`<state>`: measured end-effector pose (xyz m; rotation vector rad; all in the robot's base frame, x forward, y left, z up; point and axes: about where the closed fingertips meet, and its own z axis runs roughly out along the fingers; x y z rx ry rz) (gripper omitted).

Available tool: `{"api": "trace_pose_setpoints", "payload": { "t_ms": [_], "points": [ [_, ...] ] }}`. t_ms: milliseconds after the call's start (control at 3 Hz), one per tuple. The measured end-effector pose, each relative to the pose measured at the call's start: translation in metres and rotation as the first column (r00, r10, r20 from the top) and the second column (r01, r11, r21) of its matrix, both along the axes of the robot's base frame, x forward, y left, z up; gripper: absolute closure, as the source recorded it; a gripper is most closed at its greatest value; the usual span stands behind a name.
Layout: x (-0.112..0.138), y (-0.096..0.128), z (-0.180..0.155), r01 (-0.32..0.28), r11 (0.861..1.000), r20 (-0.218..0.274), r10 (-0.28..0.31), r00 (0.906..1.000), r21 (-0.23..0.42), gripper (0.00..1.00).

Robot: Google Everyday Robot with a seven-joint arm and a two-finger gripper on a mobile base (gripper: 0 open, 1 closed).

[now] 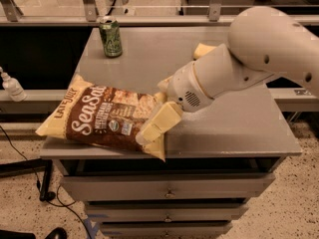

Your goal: Pick brown chip bag

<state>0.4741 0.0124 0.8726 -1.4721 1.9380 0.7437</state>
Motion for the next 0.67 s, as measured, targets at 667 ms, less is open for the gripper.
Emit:
{"api": "trace_pose_setpoints", "payload": {
  "t_ms": [667],
  "points": [
    [0.0031, 0.0265, -0.0101, 0.017, 0.997, -0.064, -0.013, 0.9979, 0.069, 0.38]
  ]
}}
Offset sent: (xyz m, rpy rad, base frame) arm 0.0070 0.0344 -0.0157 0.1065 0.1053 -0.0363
